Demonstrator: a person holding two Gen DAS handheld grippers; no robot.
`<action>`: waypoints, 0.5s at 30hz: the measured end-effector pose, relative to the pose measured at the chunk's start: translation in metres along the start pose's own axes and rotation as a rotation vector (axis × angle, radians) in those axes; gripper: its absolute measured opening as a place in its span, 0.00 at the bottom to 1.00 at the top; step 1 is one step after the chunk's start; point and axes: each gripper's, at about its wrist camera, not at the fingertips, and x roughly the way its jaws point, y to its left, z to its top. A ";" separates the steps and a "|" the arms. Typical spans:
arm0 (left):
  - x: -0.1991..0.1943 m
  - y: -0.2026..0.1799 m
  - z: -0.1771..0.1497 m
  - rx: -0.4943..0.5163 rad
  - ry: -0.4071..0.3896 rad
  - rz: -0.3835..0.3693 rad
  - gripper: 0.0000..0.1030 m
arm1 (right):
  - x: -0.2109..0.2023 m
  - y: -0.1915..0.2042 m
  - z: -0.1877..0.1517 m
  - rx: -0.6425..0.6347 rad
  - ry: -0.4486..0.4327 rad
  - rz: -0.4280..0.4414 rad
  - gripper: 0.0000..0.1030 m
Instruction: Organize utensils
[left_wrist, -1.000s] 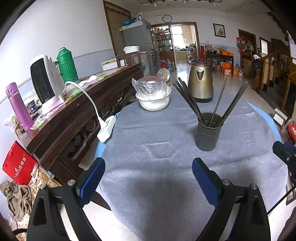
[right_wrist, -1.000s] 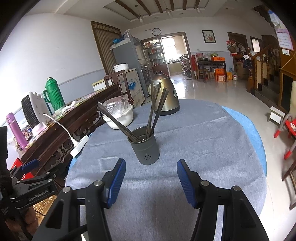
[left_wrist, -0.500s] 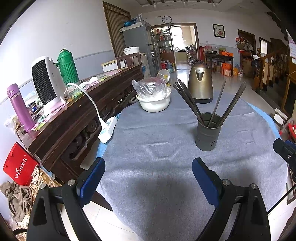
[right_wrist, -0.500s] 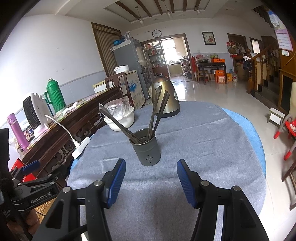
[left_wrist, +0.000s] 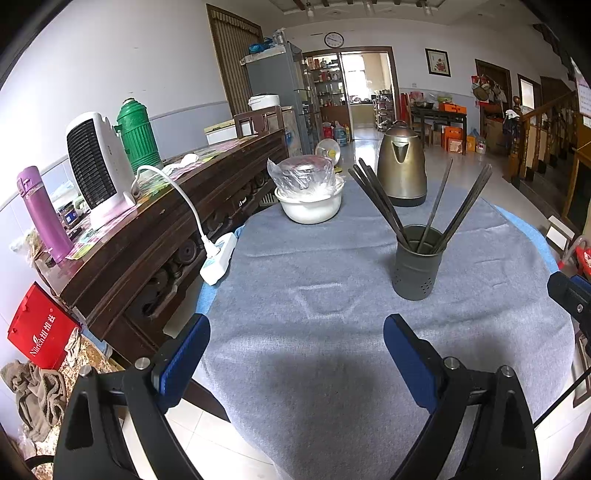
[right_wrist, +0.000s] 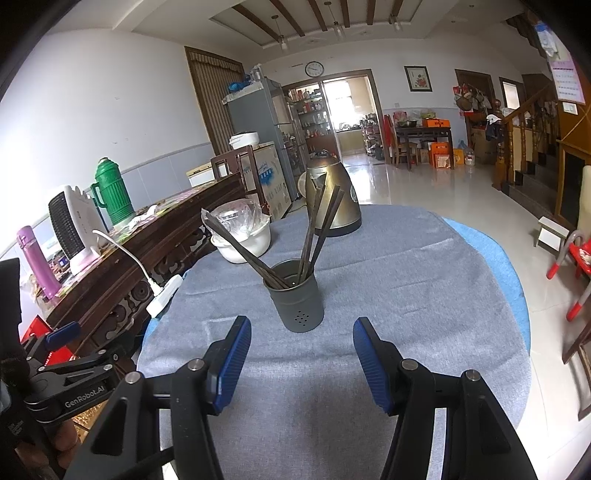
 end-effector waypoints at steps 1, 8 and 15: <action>0.000 0.000 0.000 -0.001 0.000 0.000 0.92 | -0.001 0.001 0.000 0.000 -0.001 0.000 0.60; -0.006 0.004 -0.001 -0.006 -0.013 0.004 0.92 | -0.007 0.003 0.002 0.000 -0.017 0.001 0.60; -0.009 0.006 0.000 -0.006 -0.022 0.006 0.92 | -0.011 0.007 0.004 -0.011 -0.027 0.003 0.60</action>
